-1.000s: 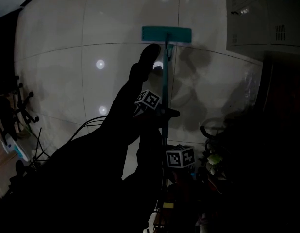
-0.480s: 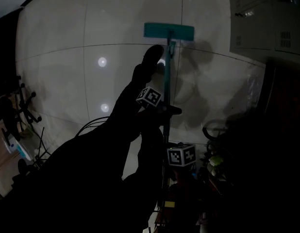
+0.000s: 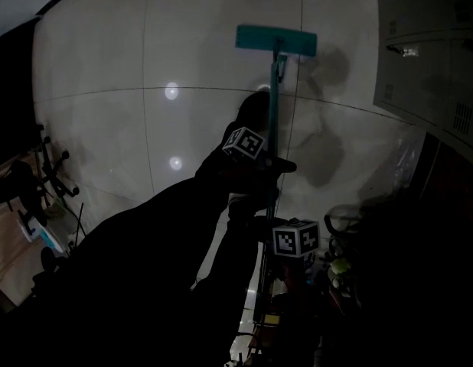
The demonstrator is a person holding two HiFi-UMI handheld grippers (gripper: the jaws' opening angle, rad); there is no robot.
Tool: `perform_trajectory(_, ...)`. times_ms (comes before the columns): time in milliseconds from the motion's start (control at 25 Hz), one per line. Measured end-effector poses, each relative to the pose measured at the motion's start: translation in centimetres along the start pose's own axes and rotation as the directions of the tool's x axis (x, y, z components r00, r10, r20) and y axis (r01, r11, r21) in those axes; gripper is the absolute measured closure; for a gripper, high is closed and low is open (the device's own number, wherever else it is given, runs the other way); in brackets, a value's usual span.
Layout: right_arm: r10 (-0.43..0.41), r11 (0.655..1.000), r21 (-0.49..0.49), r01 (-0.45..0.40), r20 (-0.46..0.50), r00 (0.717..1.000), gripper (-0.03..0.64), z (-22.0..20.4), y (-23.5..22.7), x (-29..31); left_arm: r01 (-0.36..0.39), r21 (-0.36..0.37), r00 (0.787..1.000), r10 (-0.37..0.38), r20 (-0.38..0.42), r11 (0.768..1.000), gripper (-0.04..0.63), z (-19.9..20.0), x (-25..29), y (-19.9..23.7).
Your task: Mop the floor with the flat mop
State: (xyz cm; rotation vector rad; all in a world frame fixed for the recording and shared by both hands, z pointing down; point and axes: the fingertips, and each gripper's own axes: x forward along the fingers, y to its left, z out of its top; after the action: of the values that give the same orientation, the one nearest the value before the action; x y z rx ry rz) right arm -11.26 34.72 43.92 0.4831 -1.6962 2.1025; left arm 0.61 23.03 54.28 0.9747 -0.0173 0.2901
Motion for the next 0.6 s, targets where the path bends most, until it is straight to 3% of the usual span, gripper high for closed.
perform_trajectory(600, -0.015, 1.000, -0.004, 0.015, 0.053, 0.998, 0.492, 23.1, 2.1, -3.0, 0.031, 0.055, 1.000, -0.031, 0.003, 0.998, 0.572, 19.9, -2.8, -12.4)
